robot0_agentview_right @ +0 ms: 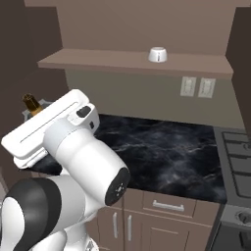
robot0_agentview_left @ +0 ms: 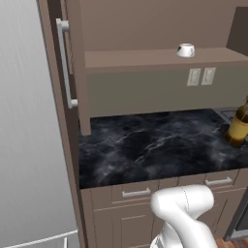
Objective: Open the cabinet directly in front. Then move the beer and the mug to the dining counter with the candle on it.
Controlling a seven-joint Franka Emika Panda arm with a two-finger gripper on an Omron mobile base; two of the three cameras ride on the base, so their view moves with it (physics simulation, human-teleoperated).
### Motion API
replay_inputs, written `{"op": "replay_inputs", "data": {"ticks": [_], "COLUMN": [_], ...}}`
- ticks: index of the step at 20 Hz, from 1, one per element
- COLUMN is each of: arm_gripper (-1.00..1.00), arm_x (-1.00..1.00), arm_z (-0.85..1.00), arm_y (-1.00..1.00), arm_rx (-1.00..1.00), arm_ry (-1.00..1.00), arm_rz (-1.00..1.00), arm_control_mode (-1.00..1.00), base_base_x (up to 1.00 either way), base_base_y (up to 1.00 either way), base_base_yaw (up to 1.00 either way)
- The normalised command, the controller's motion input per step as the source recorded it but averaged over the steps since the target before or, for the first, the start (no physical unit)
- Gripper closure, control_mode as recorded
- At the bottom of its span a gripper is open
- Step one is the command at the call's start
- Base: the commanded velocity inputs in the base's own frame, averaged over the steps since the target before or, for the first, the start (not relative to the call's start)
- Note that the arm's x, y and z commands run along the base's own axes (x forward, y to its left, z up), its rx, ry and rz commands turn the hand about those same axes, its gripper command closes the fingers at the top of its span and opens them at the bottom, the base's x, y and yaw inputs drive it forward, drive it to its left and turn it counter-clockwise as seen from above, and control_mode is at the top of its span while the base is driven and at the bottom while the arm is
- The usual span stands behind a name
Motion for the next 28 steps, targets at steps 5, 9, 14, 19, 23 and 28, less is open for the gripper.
{"op": "replay_inputs", "data": {"ticks": [5, 9, 14, 19, 23, 28], "arm_gripper": [1.0, 1.0, 1.0, 1.0, 1.0, 1.0], "arm_x": [0.0, 0.0, 0.0, 0.0, 0.0, 0.0], "arm_z": [0.0, 0.0, 0.0, 0.0, 0.0, 0.0], "arm_y": [0.0, 0.0, 0.0, 0.0, 0.0, 0.0], "arm_rx": [0.0, 0.0, 0.0, 0.0, 0.0, 0.0], "arm_ry": [0.0, 0.0, 0.0, 0.0, 0.0, 0.0], "arm_rz": [0.0, 0.0, 0.0, 0.0, 0.0, 0.0], "arm_control_mode": [1.0, 1.0, 1.0, 1.0, 1.0, 1.0], "base_base_x": [-0.6, -0.59, -0.57, -0.51, -0.31, -0.23], "base_base_y": [-0.08, -0.06, -0.05, -0.02, 0.0, 0.0], "base_base_yaw": [0.01, 0.0, 0.0, 0.0, 0.0, 0.01]}}
